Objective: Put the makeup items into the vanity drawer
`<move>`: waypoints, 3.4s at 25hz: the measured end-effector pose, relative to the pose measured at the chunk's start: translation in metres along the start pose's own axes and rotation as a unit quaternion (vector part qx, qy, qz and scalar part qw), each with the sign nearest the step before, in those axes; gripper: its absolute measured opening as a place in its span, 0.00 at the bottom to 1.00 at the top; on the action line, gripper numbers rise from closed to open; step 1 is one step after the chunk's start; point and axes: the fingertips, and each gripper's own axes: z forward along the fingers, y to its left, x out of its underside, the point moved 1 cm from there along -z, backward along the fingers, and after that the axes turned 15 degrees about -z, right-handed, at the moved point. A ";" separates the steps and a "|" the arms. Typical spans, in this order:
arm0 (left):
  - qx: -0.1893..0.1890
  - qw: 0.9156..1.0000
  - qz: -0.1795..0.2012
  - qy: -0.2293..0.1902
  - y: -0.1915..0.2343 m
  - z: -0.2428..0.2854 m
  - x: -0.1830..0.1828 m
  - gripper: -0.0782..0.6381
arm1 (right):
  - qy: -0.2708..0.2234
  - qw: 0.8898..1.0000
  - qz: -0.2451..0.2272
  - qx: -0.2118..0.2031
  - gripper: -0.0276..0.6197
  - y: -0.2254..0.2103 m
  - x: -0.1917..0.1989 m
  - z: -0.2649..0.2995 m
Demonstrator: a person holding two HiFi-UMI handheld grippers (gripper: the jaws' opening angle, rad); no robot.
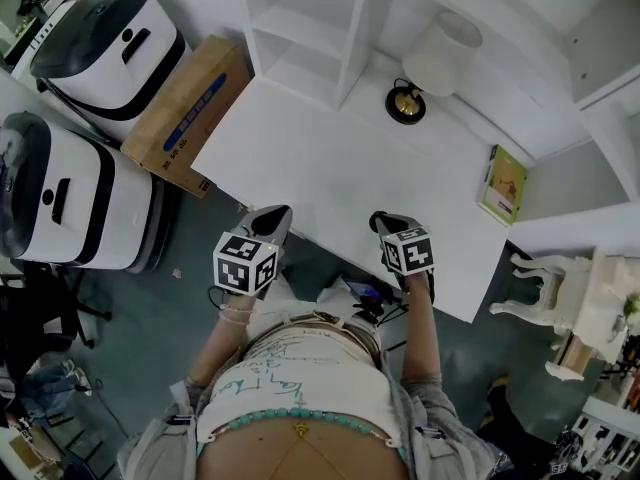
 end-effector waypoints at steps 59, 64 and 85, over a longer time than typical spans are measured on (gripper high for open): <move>-0.024 0.999 -0.007 0.043 0.059 0.008 0.019 0.11 | -0.090 0.992 -0.092 -0.017 0.09 0.058 -0.110 -0.080; -0.019 0.999 -0.003 0.050 0.068 0.006 0.020 0.11 | -0.095 0.992 -0.084 -0.012 0.09 0.064 -0.115 -0.079; -0.053 0.998 -0.029 0.003 0.111 -0.013 0.024 0.11 | -0.105 0.990 -0.094 -0.029 0.09 0.080 -0.130 -0.073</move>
